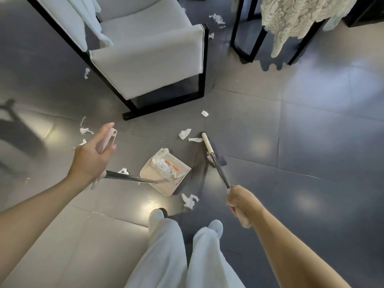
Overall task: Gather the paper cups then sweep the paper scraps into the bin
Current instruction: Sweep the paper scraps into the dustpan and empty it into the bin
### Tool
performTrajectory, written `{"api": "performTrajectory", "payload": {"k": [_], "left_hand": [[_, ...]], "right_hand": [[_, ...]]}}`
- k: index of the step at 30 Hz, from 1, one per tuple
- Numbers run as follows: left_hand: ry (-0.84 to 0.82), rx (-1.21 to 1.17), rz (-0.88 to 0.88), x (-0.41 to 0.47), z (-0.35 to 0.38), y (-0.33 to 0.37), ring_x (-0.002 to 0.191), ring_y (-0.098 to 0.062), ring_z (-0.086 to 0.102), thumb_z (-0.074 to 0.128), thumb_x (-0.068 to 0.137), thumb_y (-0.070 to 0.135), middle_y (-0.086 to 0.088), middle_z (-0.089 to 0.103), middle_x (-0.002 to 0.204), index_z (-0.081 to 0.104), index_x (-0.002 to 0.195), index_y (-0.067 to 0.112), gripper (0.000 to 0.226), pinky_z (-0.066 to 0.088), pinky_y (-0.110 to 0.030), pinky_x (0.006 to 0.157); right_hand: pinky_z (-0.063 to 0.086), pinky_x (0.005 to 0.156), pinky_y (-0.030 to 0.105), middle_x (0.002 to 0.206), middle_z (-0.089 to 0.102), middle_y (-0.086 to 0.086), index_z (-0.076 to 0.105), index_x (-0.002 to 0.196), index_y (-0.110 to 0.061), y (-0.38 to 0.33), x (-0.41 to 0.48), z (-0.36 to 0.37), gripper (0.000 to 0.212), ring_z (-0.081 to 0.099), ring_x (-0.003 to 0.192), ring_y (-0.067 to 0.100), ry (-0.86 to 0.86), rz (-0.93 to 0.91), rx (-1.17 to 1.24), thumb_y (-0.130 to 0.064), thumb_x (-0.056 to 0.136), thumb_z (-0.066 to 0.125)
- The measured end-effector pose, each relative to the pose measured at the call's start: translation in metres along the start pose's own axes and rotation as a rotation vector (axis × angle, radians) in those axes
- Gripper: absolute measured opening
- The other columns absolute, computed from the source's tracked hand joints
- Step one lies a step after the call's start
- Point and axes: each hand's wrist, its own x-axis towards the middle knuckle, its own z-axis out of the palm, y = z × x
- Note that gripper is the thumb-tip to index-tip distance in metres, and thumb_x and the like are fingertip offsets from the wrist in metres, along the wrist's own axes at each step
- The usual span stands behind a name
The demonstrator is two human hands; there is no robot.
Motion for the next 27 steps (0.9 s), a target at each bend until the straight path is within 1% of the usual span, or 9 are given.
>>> {"api": "performTrajectory", "payload": {"k": [3,6,9,12,18,20,23,25,27], "left_hand": [[-0.011,0.016,0.02,0.003,-0.02,-0.02,0.082,-0.015,0.058,0.062,0.087,0.032,0.012,0.063,0.096,0.04,0.117,0.074,0.056,0.044,-0.021,0.074],[-0.069,0.062,0.067,0.017,-0.04,-0.046,0.078,-0.021,0.059,0.062,0.089,0.03,0.007,0.065,0.098,0.039,0.117,0.075,0.058,0.048,-0.035,0.072],[-0.191,0.014,0.118,0.036,-0.062,-0.071,0.059,-0.016,0.055,0.06,0.092,0.026,0.013,0.064,0.109,0.043,0.119,0.071,0.055,0.05,-0.034,0.054],[-0.296,0.026,0.178,0.049,-0.087,-0.091,0.079,-0.017,0.058,0.06,0.093,0.025,0.011,0.061,0.116,0.043,0.12,0.071,0.056,0.051,-0.035,0.069],[-0.364,0.054,0.242,0.056,-0.134,-0.111,0.049,-0.011,0.046,0.057,0.092,0.024,0.003,0.062,0.109,0.044,0.123,0.067,0.055,0.047,-0.04,0.064],[-0.377,0.075,0.274,0.052,-0.147,-0.118,0.047,-0.012,0.044,0.056,0.092,0.024,0.003,0.062,0.106,0.043,0.125,0.066,0.055,0.049,-0.042,0.062],[-0.385,0.086,0.314,0.042,-0.165,-0.133,0.054,-0.009,0.053,0.057,0.093,0.023,0.005,0.063,0.1,0.041,0.126,0.066,0.057,0.05,-0.029,0.065],[-0.391,0.098,0.318,0.034,-0.178,-0.145,0.071,-0.001,0.059,0.058,0.093,0.022,0.02,0.062,0.096,0.039,0.124,0.069,0.059,0.042,-0.013,0.068],[-0.383,0.086,0.306,0.02,-0.193,-0.159,0.078,0.01,0.057,0.058,0.092,0.021,0.036,0.06,0.092,0.037,0.122,0.071,0.062,0.039,-0.007,0.069]], "right_hand": [[0.036,0.033,0.007,0.072,0.042,0.001,0.045,0.097,-0.011,-0.016,-0.02,0.053,0.019,0.041,0.056,0.011,-0.059,0.013,0.046,0.006,0.087,0.047],[0.044,0.052,0.018,0.076,0.054,0.008,0.058,0.086,-0.006,-0.034,-0.039,0.081,0.012,0.051,0.062,0.021,-0.007,0.005,-0.094,0.002,0.084,0.049],[0.039,0.049,0.022,0.063,0.051,0.008,0.063,0.092,-0.004,-0.028,-0.062,0.108,0.019,0.045,0.048,0.02,0.101,0.022,-0.044,-0.003,0.081,0.048],[0.037,0.041,0.019,0.053,0.047,0.004,0.061,0.095,-0.012,-0.013,-0.094,0.155,0.018,0.041,0.04,0.014,0.16,0.075,0.085,-0.002,0.084,0.05],[0.045,0.054,0.028,0.061,0.059,0.008,0.058,0.099,-0.005,0.006,-0.12,0.239,0.018,0.054,0.053,0.024,0.287,0.198,-0.025,-0.002,0.083,0.049],[0.042,0.046,0.021,0.064,0.064,0.007,0.062,0.091,-0.003,0.005,-0.127,0.267,0.017,0.058,0.051,0.022,0.297,0.292,-0.079,-0.002,0.08,0.049],[0.033,0.033,0.012,0.038,0.057,-0.005,0.059,0.068,-0.009,0.005,-0.133,0.306,0.018,0.052,0.032,0.007,0.253,0.375,-0.108,-0.002,0.075,0.044],[0.03,0.031,0.009,0.029,0.047,-0.009,0.055,0.06,-0.012,-0.003,-0.135,0.33,0.022,0.047,0.029,-0.003,0.182,0.335,-0.072,-0.001,0.075,0.042],[0.031,0.033,0.01,0.029,0.047,-0.006,0.054,0.052,-0.011,-0.014,-0.138,0.353,0.028,0.049,0.029,-0.001,0.141,0.282,-0.093,0.0,0.073,0.04]]}}
